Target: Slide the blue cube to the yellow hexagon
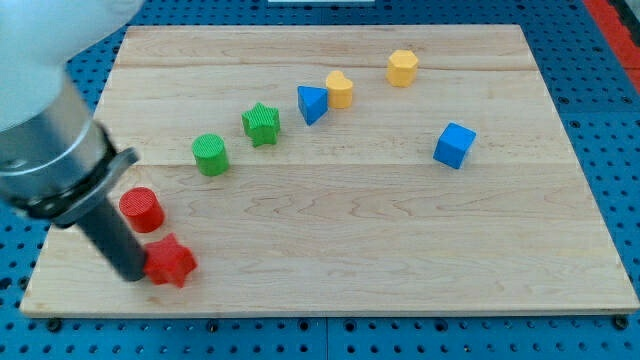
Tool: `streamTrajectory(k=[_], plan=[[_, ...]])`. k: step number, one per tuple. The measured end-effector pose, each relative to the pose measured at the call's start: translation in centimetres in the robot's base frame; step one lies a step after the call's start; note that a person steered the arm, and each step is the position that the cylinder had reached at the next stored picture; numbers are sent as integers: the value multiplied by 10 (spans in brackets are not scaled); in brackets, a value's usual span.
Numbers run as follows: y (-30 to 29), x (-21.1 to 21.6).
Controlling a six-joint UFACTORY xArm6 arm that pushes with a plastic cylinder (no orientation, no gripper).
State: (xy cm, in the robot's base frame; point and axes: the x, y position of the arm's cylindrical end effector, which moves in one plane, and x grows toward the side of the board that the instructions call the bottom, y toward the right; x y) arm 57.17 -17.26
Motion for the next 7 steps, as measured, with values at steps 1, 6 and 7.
streamTrajectory(k=[1, 6, 7], plan=[[62, -7], [303, -144], [303, -188]])
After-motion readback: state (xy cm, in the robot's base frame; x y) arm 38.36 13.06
